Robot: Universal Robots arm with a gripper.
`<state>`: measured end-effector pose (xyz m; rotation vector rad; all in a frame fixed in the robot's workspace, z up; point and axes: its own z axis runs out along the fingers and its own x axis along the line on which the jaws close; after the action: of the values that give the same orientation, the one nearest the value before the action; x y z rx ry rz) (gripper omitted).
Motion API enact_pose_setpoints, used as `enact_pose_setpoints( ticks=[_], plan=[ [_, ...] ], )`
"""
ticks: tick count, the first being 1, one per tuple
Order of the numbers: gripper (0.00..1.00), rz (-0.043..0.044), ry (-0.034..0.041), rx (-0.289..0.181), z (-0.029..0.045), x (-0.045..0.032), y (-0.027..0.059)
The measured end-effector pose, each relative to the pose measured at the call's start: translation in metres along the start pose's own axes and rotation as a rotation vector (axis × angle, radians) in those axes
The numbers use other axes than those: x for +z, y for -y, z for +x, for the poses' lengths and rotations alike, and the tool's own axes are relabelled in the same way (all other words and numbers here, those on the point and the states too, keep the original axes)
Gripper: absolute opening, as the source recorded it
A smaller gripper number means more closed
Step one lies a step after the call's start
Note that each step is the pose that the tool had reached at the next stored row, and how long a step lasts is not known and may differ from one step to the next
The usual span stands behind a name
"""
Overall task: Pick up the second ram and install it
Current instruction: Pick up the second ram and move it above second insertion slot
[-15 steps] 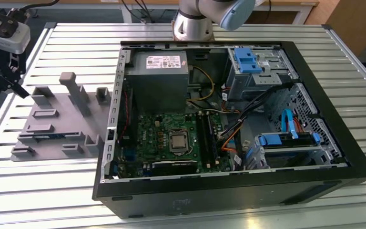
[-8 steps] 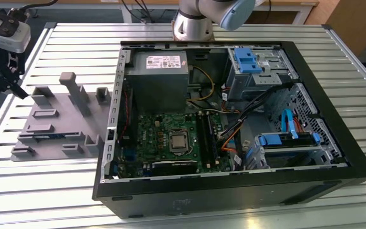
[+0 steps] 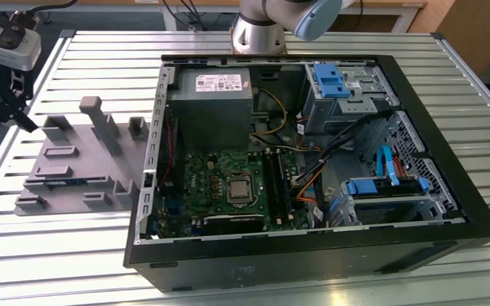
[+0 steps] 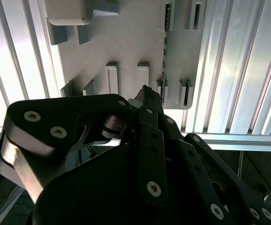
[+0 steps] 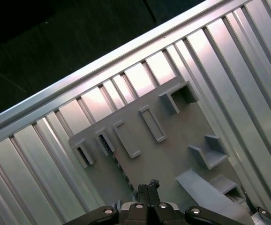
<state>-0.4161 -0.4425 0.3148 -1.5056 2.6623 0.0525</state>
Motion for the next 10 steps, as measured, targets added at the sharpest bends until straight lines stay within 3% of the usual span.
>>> enact_pose_setpoints(
  ticks=[10],
  plan=[
    [0.11,-0.0027,0.0003,-0.031,0.0000,0.0000,0.0000]
  ],
)
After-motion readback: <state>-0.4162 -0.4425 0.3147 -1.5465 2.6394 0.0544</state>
